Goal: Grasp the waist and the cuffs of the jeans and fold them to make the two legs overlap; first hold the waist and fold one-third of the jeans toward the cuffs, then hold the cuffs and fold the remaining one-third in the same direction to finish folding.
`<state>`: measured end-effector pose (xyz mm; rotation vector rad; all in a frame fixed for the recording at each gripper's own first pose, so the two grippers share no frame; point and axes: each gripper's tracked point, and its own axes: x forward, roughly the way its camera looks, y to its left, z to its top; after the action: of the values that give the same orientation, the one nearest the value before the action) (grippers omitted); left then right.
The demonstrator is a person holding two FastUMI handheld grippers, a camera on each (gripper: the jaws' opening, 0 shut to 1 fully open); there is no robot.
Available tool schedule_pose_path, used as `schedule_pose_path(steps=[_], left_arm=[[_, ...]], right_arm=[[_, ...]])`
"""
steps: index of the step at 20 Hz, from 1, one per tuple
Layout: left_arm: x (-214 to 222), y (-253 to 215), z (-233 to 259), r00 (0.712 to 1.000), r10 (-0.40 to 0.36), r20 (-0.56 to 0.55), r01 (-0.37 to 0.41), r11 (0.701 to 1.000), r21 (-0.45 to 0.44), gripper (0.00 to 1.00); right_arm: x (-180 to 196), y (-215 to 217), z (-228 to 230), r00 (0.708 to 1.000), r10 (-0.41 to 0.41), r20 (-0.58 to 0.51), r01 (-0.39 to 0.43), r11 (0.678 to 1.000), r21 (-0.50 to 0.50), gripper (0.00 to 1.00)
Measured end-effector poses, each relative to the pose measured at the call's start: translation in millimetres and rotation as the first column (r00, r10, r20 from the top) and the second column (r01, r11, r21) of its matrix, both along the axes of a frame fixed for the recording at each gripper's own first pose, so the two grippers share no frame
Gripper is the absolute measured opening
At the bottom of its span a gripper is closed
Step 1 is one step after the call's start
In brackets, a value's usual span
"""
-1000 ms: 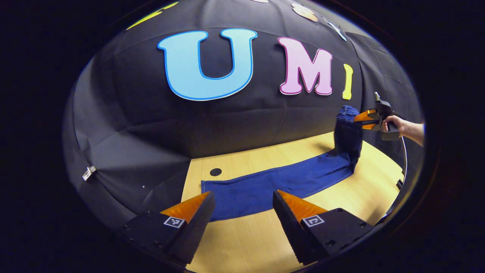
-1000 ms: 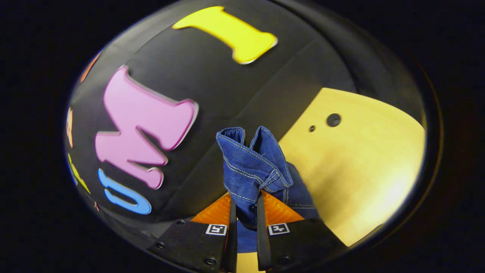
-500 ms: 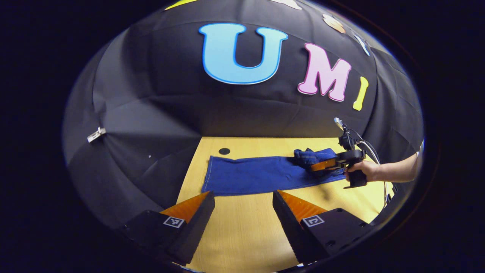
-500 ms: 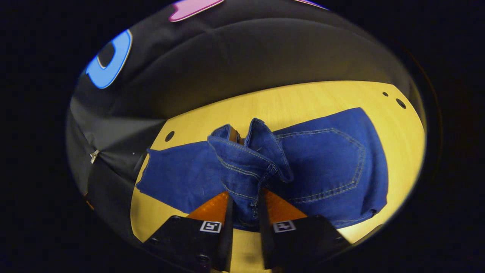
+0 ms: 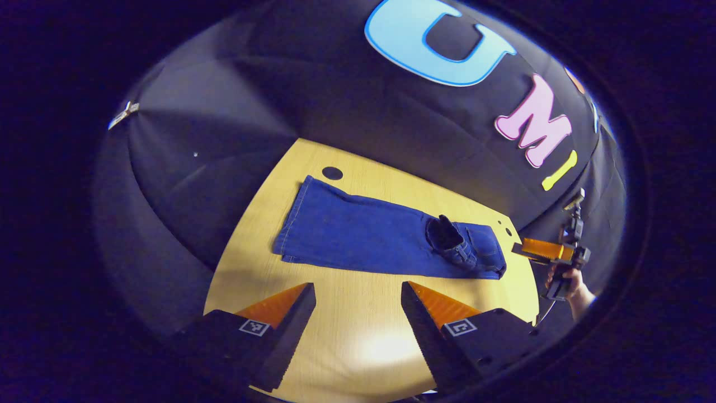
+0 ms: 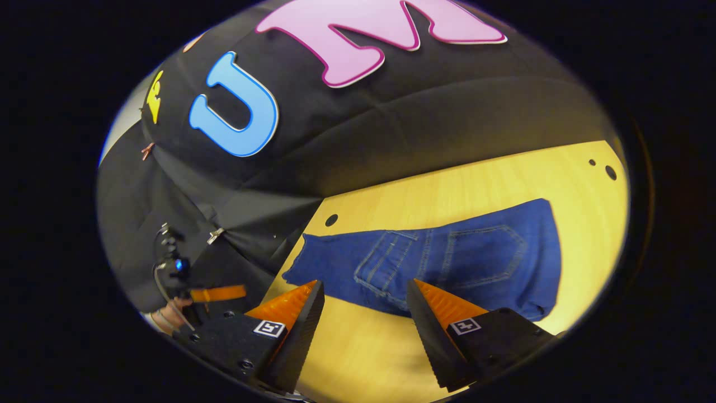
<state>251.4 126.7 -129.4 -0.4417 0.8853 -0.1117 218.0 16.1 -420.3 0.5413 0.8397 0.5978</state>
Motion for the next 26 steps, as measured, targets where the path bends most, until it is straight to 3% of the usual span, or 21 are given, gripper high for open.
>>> schedule_pose_path(steps=[2,4,7,10,12,13,14,15,17,22,23,26], left_arm=[[25.7,20.7,-28.4,0.985,0.075,-0.158,-0.073,0.997,0.021,0.97],[60.6,31.9,-46.2,0.966,0.107,-0.233,-0.109,0.994,0.006,0.97],[85.9,59.1,-68.4,0.942,0.115,-0.314,-0.079,0.989,0.125,0.97],[89.1,68.9,-86.4,0.901,0.149,-0.408,-0.066,0.976,0.210,0.95],[85.3,58.5,-93.9,0.877,0.146,-0.458,-0.049,0.975,0.217,0.97],[76.1,55.7,-96.7,0.852,0.144,-0.503,-0.041,0.977,0.210,0.97],[74.3,62.7,-86.7,0.845,0.145,-0.515,-0.009,0.966,0.257,0.98],[79.4,61.2,-95.1,0.852,0.131,-0.506,0.014,0.962,0.273,1.00],[83.6,56.8,-96.3,0.847,0.113,-0.519,0.049,0.956,0.288,0.95],[85.0,51.7,-102.5,0.858,0.115,-0.500,0.039,0.958,0.285,0.93],[85.9,42.1,-98.5,0.859,0.102,-0.502,0.041,0.964,0.265,0.82],[93.6,31.8,-97.6,0.880,0.089,-0.467,0.067,0.949,0.307,0.24]], right_arm=[[-18.0,-34.6,-20.3,0.999,-0.021,-0.024,0.019,0.998,-0.065,0.90],[-36.5,-68.6,-31.7,0.995,-0.074,-0.067,0.069,0.995,-0.075,0.91],[-62.6,-112.5,-46.1,0.984,-0.141,-0.108,0.130,0.986,-0.106,0.90],[-76.9,-143.3,-57.9,0.973,-0.185,-0.136,0.166,0.977,-0.137,0.90],[-79.2,-158.2,-58.3,0.969,-0.204,-0.137,0.184,0.972,-0.147,0.90],[-79.1,-161.6,-59.3,0.968,-0.208,-0.141,0.187,0.971,-0.152,0.90],[-76.9,-163.1,-61.5,0.966,-0.211,-0.148,0.189,0.970,-0.154,0.90],[-72.9,-162.7,-62.9,0.964,-0.215,-0.155,0.193,0.970,-0.147,0.90],[-71.5,-161.5,-62.1,0.961,-0.218,-0.170,0.196,0.971,-0.134,0.90],[-62.8,-145.6,-61.0,0.970,-0.179,-0.166,0.158,0.979,-0.129,0.90],[-62.9,-143.9,-61.6,0.970,-0.174,-0.171,0.154,0.980,-0.127,0.90],[-65.1,-139.9,-63.5,0.970,-0.164,-0.179,0.141,0.981,-0.130,0.90]])
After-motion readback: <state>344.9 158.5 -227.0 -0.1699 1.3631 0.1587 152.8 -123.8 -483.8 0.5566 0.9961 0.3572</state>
